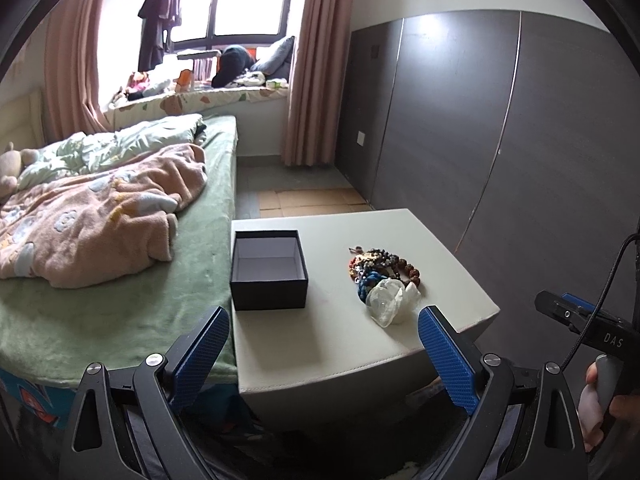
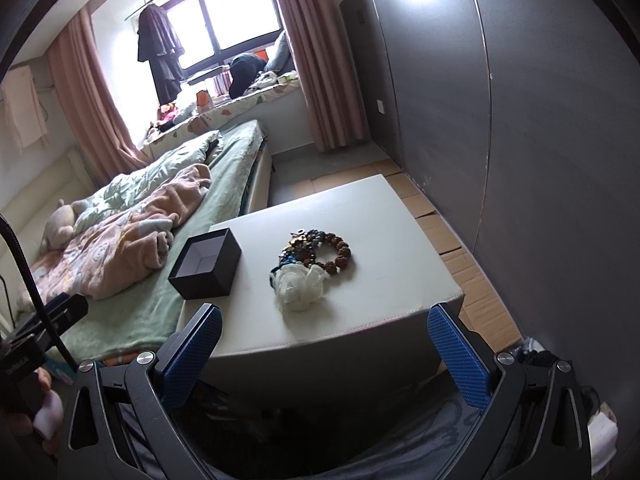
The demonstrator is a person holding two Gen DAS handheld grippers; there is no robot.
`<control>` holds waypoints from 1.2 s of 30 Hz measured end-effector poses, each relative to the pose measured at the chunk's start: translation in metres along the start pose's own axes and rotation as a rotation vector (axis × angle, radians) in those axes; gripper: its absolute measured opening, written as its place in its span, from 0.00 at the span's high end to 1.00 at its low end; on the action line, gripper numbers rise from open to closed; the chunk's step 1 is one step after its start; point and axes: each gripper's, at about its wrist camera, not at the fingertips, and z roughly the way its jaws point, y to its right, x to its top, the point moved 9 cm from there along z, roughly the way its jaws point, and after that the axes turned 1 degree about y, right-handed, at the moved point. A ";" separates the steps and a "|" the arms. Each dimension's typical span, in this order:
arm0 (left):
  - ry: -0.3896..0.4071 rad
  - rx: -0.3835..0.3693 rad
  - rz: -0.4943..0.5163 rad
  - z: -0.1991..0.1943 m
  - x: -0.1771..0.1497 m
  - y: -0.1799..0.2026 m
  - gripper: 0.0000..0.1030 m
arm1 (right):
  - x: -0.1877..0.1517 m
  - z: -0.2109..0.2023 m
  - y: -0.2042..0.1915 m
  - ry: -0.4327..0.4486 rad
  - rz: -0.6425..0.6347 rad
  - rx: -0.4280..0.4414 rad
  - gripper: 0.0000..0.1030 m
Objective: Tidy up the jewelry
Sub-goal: 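Move both tools toward the jewelry pile beside the black box, then close the left gripper on the white cloth pouch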
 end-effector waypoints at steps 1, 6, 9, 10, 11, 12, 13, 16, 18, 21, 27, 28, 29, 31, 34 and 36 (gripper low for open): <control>-0.008 -0.008 0.001 0.006 0.000 0.002 0.07 | 0.000 0.004 0.003 -0.006 0.005 -0.002 0.00; -0.057 -0.037 0.010 0.034 -0.003 0.015 0.07 | 0.003 0.025 0.015 -0.031 0.012 -0.016 0.00; -0.088 -0.060 0.026 0.054 -0.006 0.025 0.07 | 0.004 0.039 0.019 -0.048 0.010 -0.028 0.00; -0.100 -0.065 0.033 0.061 -0.008 0.028 0.07 | 0.003 0.043 0.020 -0.053 0.008 -0.035 0.00; -0.116 -0.072 0.037 0.069 -0.010 0.032 0.07 | 0.003 0.047 0.022 -0.059 0.005 -0.042 0.00; -0.125 -0.077 0.037 0.074 -0.011 0.034 0.07 | 0.003 0.051 0.023 -0.063 0.004 -0.047 0.00; -0.136 -0.085 0.037 0.081 -0.012 0.036 0.07 | 0.004 0.055 0.026 -0.069 0.002 -0.054 0.00; -0.162 -0.097 0.042 0.099 -0.014 0.041 0.07 | 0.003 0.069 0.033 -0.088 -0.002 -0.079 0.00; -0.174 -0.098 0.045 0.112 -0.014 0.042 0.10 | 0.003 0.076 0.040 -0.099 -0.001 -0.091 0.00; -0.211 -0.120 0.022 0.132 -0.017 0.045 0.13 | 0.002 0.088 0.048 -0.119 0.003 -0.116 0.00; -0.265 -0.144 0.025 0.159 -0.027 0.056 0.14 | -0.006 0.109 0.059 -0.174 0.012 -0.133 0.00; -0.275 -0.150 0.022 0.164 -0.030 0.058 0.15 | -0.007 0.112 0.062 -0.182 0.015 -0.136 0.00; -0.285 -0.156 0.019 0.168 -0.032 0.060 0.18 | -0.009 0.115 0.065 -0.190 0.020 -0.139 0.00; -0.306 -0.166 0.020 0.176 -0.036 0.065 0.22 | -0.011 0.119 0.070 -0.207 0.026 -0.146 0.00; -0.331 -0.180 0.021 0.189 -0.042 0.070 0.30 | -0.014 0.125 0.076 -0.227 0.038 -0.154 0.00; -0.345 -0.202 0.009 0.200 -0.044 0.073 0.46 | -0.014 0.128 0.079 -0.235 0.045 -0.154 0.00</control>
